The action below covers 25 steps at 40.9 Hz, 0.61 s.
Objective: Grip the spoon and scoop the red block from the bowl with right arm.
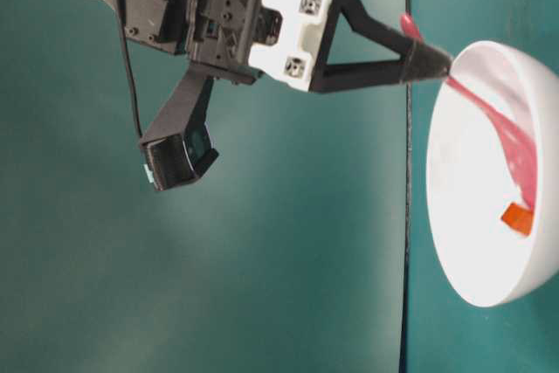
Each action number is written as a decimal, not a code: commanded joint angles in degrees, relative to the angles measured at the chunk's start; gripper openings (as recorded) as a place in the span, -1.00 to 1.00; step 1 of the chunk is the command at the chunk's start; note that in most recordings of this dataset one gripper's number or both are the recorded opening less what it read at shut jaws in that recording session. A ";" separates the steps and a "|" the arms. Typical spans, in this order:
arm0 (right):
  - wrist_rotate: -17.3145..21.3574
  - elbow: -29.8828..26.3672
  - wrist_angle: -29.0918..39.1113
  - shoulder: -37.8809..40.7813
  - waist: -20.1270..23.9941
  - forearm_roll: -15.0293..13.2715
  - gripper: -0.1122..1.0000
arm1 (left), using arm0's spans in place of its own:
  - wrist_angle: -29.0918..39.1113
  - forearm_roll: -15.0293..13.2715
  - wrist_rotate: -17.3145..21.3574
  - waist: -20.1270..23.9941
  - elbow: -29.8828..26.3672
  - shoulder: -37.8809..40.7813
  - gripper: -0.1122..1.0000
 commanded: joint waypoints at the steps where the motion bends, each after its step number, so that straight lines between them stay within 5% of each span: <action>1: 0.09 -1.76 -1.32 -0.44 -0.09 0.00 -0.36 | -0.62 0.09 0.09 0.09 -1.49 0.44 -0.80; 25: 1.41 -0.18 -9.05 -1.23 1.41 2.02 -0.38 | -0.62 0.09 0.09 0.09 -1.49 0.44 -0.80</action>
